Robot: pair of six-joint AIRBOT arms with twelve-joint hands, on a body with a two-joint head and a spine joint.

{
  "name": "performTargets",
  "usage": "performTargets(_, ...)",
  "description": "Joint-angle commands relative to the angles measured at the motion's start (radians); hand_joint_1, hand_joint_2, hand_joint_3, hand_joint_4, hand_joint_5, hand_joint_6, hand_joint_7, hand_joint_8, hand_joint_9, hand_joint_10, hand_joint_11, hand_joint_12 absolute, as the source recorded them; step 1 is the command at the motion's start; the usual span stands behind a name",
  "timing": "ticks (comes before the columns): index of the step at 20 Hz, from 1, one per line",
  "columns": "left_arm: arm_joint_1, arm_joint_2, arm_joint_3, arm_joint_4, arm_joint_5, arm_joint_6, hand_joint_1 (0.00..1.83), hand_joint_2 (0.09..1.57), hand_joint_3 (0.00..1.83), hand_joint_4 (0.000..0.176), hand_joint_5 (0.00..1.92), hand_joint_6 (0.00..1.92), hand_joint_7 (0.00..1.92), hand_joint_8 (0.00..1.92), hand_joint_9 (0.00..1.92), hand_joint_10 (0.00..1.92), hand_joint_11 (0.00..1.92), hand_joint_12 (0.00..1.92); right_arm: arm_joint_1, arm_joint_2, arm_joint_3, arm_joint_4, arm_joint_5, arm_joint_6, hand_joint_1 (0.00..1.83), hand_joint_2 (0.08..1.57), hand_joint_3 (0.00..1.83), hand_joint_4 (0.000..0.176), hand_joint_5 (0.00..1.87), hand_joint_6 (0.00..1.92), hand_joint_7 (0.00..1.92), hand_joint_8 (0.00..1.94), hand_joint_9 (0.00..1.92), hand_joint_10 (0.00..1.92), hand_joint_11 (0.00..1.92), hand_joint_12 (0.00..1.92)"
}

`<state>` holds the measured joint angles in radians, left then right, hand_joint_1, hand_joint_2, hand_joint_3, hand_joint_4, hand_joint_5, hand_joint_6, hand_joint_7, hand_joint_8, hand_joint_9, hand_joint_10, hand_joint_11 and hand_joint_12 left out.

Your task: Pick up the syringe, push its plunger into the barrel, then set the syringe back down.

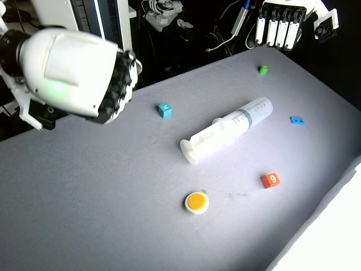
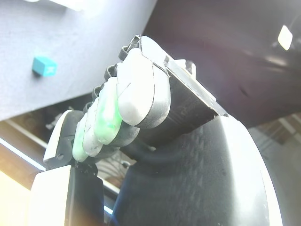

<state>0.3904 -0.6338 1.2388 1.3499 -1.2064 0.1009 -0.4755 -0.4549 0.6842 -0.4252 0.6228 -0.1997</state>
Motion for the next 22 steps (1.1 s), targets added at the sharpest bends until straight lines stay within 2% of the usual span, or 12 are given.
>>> performTargets(1, -0.012, -0.003, -0.001, -0.096, -0.045, 0.004, 0.0, 1.15, 0.05, 0.0, 0.01, 0.0, 0.0, 0.0, 0.0, 0.0, 0.0, 0.0, 0.022, 0.003, -0.011, 0.037, 0.103, 0.005, 0.0, 1.12, 0.04, 0.0, 0.0, 0.0, 0.0, 0.0, 0.0, 0.0, 0.0, 0.0)
performTargets(5, -0.009, -0.004, 0.006, -0.094, -0.045, 0.004, 0.0, 1.12, 0.02, 0.0, 0.0, 0.0, 0.0, 0.0, 0.0, 0.0, 0.0, 0.0, 0.058, 0.003, -0.032, 0.037, 0.077, -0.006, 0.0, 1.13, 0.03, 0.0, 0.0, 0.0, 0.0, 0.0, 0.0, 0.0, 0.0, 0.0)
performTargets(10, -0.006, -0.004, 0.026, -0.094, -0.043, 0.005, 0.0, 1.13, 0.03, 0.0, 0.0, 0.0, 0.0, 0.0, 0.0, 0.0, 0.0, 0.0, 0.036, 0.014, -0.036, 0.049, 0.058, -0.003, 0.0, 1.12, 0.02, 0.0, 0.0, 0.0, 0.0, 0.0, 0.0, 0.0, 0.0, 0.0)
performTargets(14, -0.004, -0.006, 0.03, -0.113, -0.025, 0.05, 0.0, 1.08, 0.0, 0.0, 0.0, 0.0, 0.0, 0.0, 0.0, 0.0, 0.0, 0.0, 0.016, 0.034, -0.043, 0.102, 0.047, -0.04, 0.0, 1.12, 0.02, 0.0, 0.0, 0.0, 0.0, 0.0, 0.0, 0.0, 0.0, 0.0)
performTargets(16, 0.0, -0.005, 0.024, -0.139, -0.002, 0.07, 0.18, 1.02, 0.0, 0.0, 0.0, 0.0, 0.0, 0.0, 0.0, 0.0, 0.0, 0.0, 0.007, 0.04, -0.047, 0.134, 0.042, -0.088, 0.0, 1.12, 0.02, 0.0, 0.0, 0.0, 0.0, 0.0, 0.0, 0.0, 0.0, 0.0)
performTargets(17, 0.004, -0.007, 0.021, -0.165, 0.002, 0.08, 0.5, 1.02, 0.0, 0.0, 0.0, 0.0, 0.0, 0.0, 0.0, 0.0, 0.0, 0.0, -0.007, 0.046, -0.048, 0.133, 0.057, -0.108, 0.0, 1.12, 0.02, 0.0, 0.0, 0.0, 0.0, 0.0, 0.0, 0.0, 0.0, 0.0)
performTargets(18, 0.004, -0.013, 0.02, -0.17, 0.006, 0.082, 0.62, 1.01, 0.0, 0.0, 0.0, 0.0, 0.0, 0.0, 0.0, 0.0, 0.0, 0.0, -0.021, 0.055, -0.052, 0.135, 0.076, -0.123, 0.0, 1.13, 0.02, 0.0, 0.0, 0.0, 0.0, 0.0, 0.0, 0.0, 0.0, 0.0)
performTargets(20, 0.02, -0.007, -0.001, -0.161, 0.038, 0.098, 0.56, 1.04, 0.0, 0.0, 0.0, 0.0, 0.0, 0.0, 0.0, 0.0, 0.01, 0.0, -0.051, 0.08, -0.065, 0.179, 0.088, -0.185, 0.0, 1.12, 0.01, 0.0, 0.0, 0.0, 0.0, 0.0, 0.0, 0.0, 0.0, 0.0)
performTargets(21, 0.029, -0.006, -0.006, -0.176, 0.043, 0.095, 0.61, 1.04, 0.0, 0.0, 0.0, 0.0, 0.0, 0.0, 0.0, 0.0, 0.0, 0.0, -0.058, 0.084, -0.067, 0.186, 0.1, -0.188, 0.0, 1.13, 0.01, 0.0, 0.0, 0.0, 0.0, 0.0, 0.0, 0.0, 0.0, 0.0)
performTargets(22, 0.028, -0.004, -0.008, -0.178, 0.065, 0.032, 0.67, 1.03, 0.0, 0.0, 0.0, 0.0, 0.0, 0.0, 0.0, 0.0, 0.0, 0.0, -0.061, 0.086, -0.066, 0.187, 0.11, -0.178, 0.0, 1.14, 0.02, 0.0, 0.0, 0.0, 0.0, 0.0, 0.0, 0.0, 0.0, 0.0)
